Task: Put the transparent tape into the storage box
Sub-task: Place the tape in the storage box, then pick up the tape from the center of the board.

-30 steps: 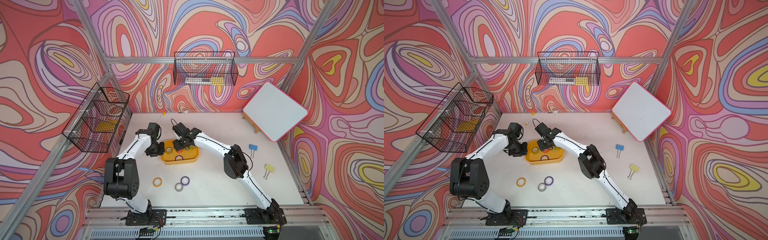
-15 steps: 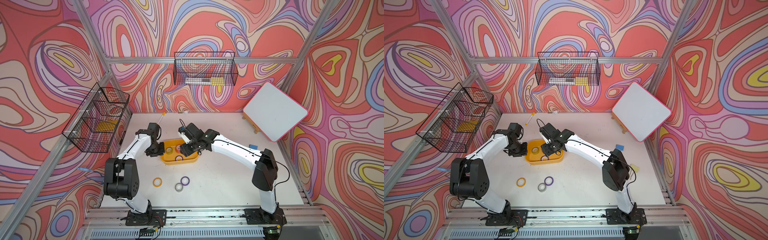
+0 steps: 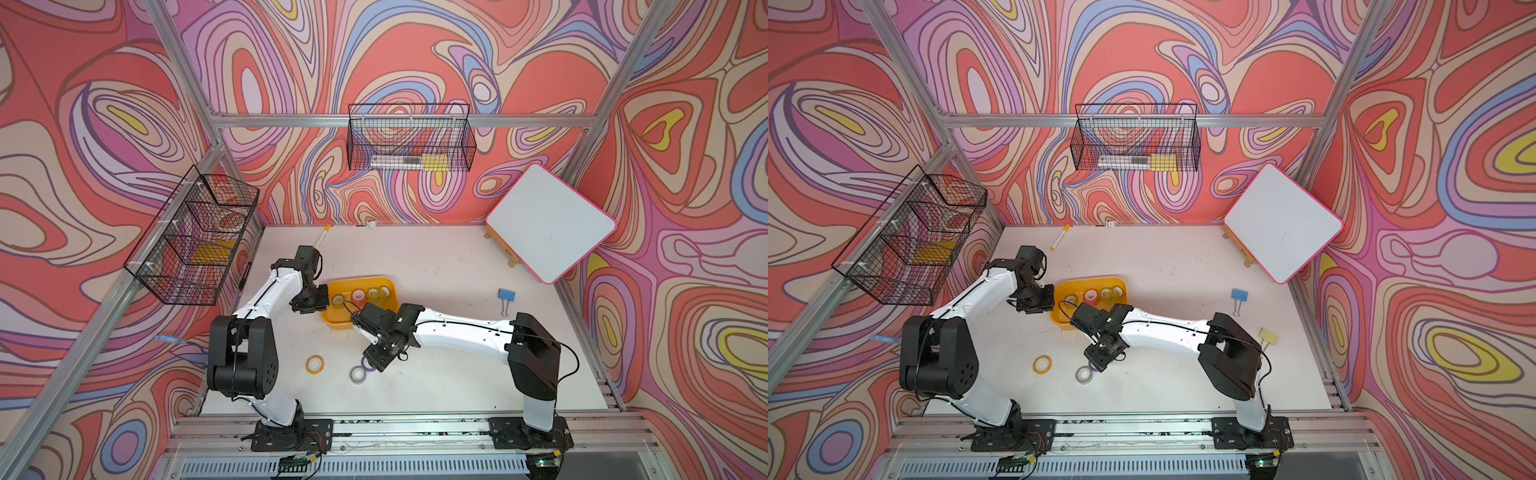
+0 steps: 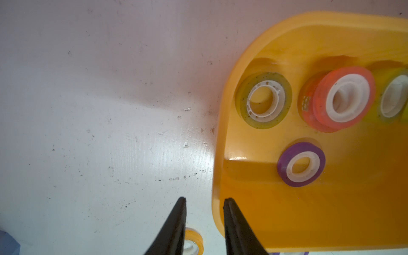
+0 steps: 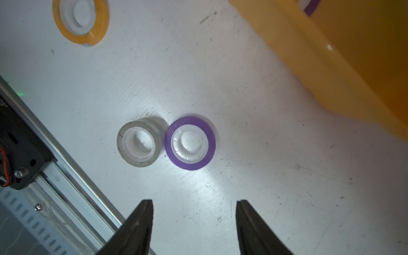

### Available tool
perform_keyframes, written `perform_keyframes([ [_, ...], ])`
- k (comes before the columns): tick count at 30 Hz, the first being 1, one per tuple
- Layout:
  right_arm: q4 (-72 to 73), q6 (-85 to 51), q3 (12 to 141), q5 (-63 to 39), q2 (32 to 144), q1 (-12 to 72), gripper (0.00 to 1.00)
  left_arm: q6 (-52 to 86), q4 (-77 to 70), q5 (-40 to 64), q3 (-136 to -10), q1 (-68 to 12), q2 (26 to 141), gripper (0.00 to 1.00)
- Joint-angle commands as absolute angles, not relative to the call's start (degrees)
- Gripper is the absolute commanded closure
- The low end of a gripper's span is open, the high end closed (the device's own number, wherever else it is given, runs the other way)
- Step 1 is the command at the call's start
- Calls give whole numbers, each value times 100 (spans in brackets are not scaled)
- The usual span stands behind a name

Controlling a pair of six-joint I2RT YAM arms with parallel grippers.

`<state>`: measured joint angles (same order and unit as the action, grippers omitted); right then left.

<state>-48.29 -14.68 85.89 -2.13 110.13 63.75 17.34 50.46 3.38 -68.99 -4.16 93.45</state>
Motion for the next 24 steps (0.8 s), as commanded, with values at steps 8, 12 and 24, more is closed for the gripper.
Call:
perform_keyframes([
  [8, -4417, -2056, 8350, 176, 11152, 6600, 44, 1635, 5205, 289, -6903, -422, 9290, 66],
  [12, -4430, -2333, 8445, 337, 11248, 6601, 50, 1635, 5204, 273, -6882, -420, 9265, 66],
  [24, -4566, -2653, 8804, 382, 11641, 6470, 61, 1635, 5198, 338, -6870, -423, 9250, 66],
])
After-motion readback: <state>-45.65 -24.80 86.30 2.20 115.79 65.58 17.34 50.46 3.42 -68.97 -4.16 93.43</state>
